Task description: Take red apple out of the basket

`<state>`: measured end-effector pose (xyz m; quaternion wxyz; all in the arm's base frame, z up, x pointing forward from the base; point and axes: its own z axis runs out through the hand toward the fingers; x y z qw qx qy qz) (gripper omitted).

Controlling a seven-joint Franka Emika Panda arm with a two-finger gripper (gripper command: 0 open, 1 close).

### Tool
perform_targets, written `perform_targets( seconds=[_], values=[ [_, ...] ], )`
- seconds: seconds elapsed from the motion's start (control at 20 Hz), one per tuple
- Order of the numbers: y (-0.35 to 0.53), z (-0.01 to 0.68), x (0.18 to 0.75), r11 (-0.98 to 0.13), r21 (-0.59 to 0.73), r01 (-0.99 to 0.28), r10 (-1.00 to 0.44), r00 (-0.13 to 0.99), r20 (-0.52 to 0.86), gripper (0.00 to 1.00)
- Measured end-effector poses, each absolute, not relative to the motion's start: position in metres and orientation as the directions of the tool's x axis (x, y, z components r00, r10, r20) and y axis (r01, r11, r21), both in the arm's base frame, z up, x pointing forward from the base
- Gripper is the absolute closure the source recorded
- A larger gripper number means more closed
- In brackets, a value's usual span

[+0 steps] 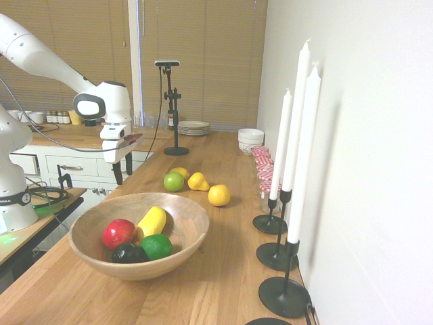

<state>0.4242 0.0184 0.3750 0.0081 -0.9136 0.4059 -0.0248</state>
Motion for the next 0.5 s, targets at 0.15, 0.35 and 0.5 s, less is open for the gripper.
perform_targets(
  seconds=[0.15,0.35,0.5],
  values=[
    [0.018,0.376,0.425,-0.671,-0.035,-0.740,-0.741,0.670,0.043,0.00],
    [0.007,0.408,0.442,-0.652,-0.073,-0.755,-0.758,0.645,0.093,0.00],
    [-0.018,0.447,0.458,-0.611,-0.106,-0.784,-0.791,0.600,0.120,0.00]
  ],
)
